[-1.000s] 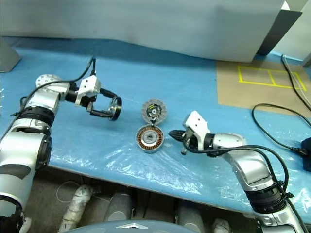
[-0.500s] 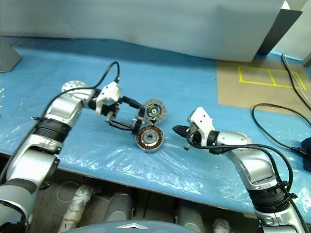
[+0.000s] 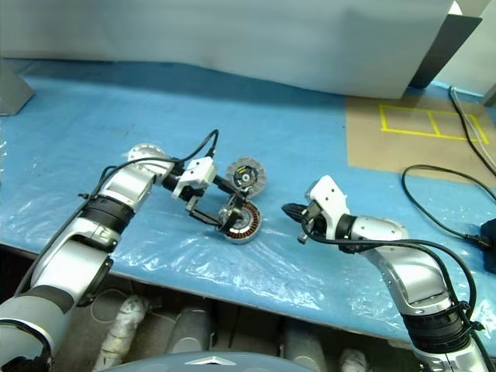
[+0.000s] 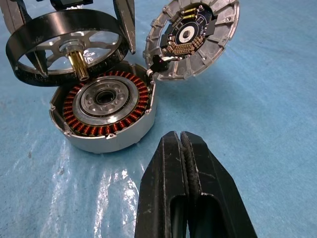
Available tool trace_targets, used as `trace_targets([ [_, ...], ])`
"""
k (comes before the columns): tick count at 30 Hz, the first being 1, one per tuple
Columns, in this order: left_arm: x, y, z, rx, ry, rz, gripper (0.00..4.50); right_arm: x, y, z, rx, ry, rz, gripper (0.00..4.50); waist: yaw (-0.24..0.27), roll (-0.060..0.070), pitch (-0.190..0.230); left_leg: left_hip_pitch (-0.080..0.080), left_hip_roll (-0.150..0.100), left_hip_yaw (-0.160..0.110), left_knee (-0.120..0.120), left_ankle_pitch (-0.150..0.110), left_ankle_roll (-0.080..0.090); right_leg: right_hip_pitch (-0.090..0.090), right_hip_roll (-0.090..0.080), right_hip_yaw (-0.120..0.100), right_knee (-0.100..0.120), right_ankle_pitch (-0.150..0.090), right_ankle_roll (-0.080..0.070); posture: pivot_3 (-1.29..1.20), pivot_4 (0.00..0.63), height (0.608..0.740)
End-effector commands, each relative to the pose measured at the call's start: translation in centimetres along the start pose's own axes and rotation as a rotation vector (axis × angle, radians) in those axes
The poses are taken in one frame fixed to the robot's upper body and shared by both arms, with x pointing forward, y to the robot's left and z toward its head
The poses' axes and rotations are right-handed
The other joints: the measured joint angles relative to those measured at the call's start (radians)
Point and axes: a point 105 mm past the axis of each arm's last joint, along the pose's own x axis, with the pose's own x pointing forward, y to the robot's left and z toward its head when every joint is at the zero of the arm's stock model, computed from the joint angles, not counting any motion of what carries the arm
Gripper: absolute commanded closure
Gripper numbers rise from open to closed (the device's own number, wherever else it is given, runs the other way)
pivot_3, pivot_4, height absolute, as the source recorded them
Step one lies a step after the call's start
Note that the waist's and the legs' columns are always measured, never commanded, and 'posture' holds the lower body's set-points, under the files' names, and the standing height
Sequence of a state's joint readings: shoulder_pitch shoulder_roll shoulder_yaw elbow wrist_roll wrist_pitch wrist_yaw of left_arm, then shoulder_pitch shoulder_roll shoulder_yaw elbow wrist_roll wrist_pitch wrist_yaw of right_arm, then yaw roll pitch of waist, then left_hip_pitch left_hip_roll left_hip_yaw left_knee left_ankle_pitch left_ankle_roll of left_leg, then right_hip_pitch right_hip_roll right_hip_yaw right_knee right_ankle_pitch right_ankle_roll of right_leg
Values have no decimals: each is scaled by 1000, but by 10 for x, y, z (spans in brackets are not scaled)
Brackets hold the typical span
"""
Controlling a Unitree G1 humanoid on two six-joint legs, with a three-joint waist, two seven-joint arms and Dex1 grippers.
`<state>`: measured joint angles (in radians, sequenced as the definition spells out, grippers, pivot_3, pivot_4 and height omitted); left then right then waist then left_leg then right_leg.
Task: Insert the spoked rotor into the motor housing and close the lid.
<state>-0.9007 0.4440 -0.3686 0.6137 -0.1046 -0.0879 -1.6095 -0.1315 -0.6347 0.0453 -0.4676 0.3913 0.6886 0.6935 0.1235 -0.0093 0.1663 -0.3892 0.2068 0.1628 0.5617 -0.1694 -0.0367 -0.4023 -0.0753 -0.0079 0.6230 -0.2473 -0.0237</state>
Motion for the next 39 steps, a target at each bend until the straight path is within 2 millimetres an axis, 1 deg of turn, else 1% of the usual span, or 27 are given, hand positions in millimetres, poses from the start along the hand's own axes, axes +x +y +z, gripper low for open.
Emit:
trace_targets([
  [1,-1,8,3,108,81,5,673,-4,3,8,-21,-36,-11,4500,0,0,0,0,0,0,0,0,0,0,0,0,0,0,0,0,150,740],
  [3,-2,13,5,133,95,21,673,-4,5,6,-17,-34,-13,4500,0,0,0,0,0,0,0,0,0,0,0,0,0,0,0,0,150,740],
  [7,-6,15,7,178,122,5,673,-3,6,5,-5,-37,-22,4500,-2,0,0,1,0,0,0,0,0,0,0,0,0,0,0,0,150,740],
  [9,-6,14,8,196,131,-5,673,-2,7,5,-2,-40,-23,4500,-2,0,0,1,0,0,-1,0,0,0,0,0,0,0,0,0,150,740],
  [12,-6,9,12,225,133,-44,673,-1,8,3,2,-39,-23,4500,-1,0,0,1,0,0,0,0,0,1,0,0,0,0,0,0,150,740],
  [17,-8,6,9,270,179,-72,673,0,8,2,7,-43,-26,4500,-1,0,0,2,0,0,-1,0,0,1,0,0,0,0,0,0,150,740],
  [23,-2,9,5,293,202,-78,673,2,9,0,15,-44,-30,4500,-1,0,0,2,0,0,0,0,0,1,0,0,0,0,0,0,150,740],
  [27,2,6,2,335,223,-107,673,2,10,-2,18,-45,-33,4500,0,0,0,3,0,0,0,0,0,2,0,0,0,0,0,0,150,740],
  [29,1,6,0,350,240,-114,92,2,10,-2,20,-46,-34,4500,0,0,0,3,0,0,0,0,0,3,0,0,0,0,0,0,150,740],
  [30,2,8,1,358,236,-102,17,2,10,-2,20,-45,-35,4500,0,1,0,3,0,0,0,0,0,3,0,0,0,0,0,0,150,740],
  [34,4,14,13,370,173,-63,17,3,13,-3,25,-44,-32,4500,0,1,0,3,0,0,0,0,0,3,0,0,0,0,0,0,150,740],
  [39,-2,18,19,361,156,-38,17,5,16,-2,28,-46,-24,4500,0,1,0,3,0,0,-1,0,0,2,0,0,0,0,0,0,150,740],
])
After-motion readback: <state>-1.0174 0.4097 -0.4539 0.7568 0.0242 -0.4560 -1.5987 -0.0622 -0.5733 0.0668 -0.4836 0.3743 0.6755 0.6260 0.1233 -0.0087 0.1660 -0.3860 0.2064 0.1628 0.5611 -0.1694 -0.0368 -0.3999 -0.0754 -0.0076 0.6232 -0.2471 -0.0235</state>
